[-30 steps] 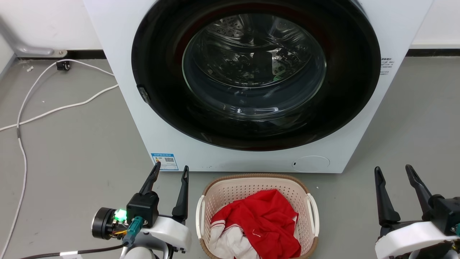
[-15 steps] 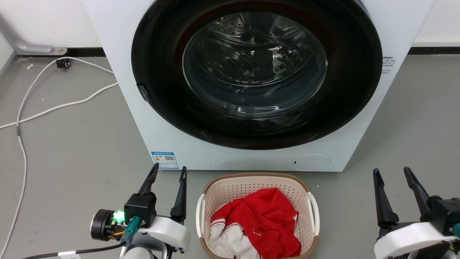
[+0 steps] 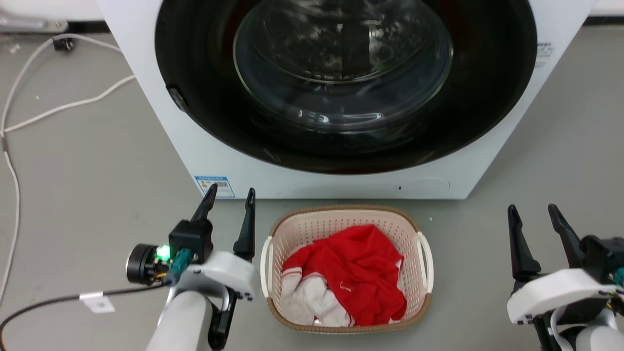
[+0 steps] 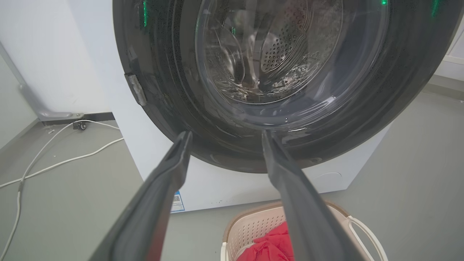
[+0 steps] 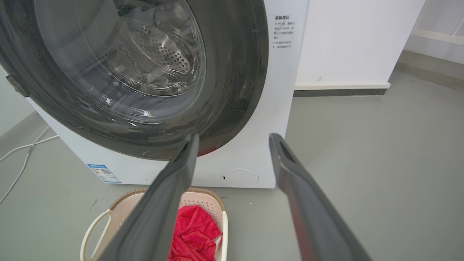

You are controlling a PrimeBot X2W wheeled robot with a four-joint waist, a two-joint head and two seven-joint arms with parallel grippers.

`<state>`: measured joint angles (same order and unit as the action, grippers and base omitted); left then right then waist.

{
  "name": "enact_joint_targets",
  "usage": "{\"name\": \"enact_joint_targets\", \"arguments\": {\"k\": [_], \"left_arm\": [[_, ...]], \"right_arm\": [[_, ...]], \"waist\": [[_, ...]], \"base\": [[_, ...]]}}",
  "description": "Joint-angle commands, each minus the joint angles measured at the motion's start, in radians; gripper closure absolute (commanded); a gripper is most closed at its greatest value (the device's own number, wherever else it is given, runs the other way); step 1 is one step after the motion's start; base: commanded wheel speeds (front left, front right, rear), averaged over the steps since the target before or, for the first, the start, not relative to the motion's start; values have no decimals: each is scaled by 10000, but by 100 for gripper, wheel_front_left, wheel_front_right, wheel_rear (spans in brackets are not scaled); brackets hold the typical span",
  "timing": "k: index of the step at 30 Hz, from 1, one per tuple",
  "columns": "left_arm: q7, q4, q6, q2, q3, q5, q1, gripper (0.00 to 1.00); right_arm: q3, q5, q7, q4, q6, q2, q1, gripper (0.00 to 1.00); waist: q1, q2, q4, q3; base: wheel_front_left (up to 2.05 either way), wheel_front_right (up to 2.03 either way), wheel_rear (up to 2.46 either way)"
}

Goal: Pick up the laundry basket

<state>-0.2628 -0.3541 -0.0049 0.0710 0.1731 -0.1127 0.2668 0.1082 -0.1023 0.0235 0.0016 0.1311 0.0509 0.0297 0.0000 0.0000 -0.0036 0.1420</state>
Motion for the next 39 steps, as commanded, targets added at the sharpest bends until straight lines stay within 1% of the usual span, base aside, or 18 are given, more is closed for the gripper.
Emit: {"name": "enact_joint_targets", "arguments": {"k": [1, 9, 17, 27, 35, 39], "left_arm": [[-3, -242, -43, -14, -16, -62, 301, 0], [263, -1866, -288, -11, 50, -270, 1726, 0], [822, -3661, -587, 50, 122, -512, 2833, 0], [1661, -5710, -1057, 360, 313, -895, 4301, 0], [2345, -6909, -1233, 710, 642, -1208, 5377, 0], [2795, -7327, -1256, 760, 933, -1540, 5786, 0]], "right_arm": [[2, 28, -8, 178, -7, -11, 258, 0], [-56, 120, -10, 1415, -7, -13, 1456, 0], [-465, 54, -50, 2917, -7, -13, 2758, 0], [-1221, -288, -468, 5437, -7, -16, 4683, 0], [-1886, -565, -857, 7510, -7, -13, 6253, 0], [-2267, -784, -954, 8459, -7, -14, 6969, 0]], "waist": [[0, 0, -104, 403], [0, 0, -253, 1726], [0, 0, -376, 3042], [0, 0, -576, 4587], [0, 0, -770, 5456], [0, 0, -867, 5792]], "base": [[0, 0, 0], [0, 0, 0], [0, 0, 0], [0, 0, 0], [0, 0, 0], [0, 0, 0]]}}
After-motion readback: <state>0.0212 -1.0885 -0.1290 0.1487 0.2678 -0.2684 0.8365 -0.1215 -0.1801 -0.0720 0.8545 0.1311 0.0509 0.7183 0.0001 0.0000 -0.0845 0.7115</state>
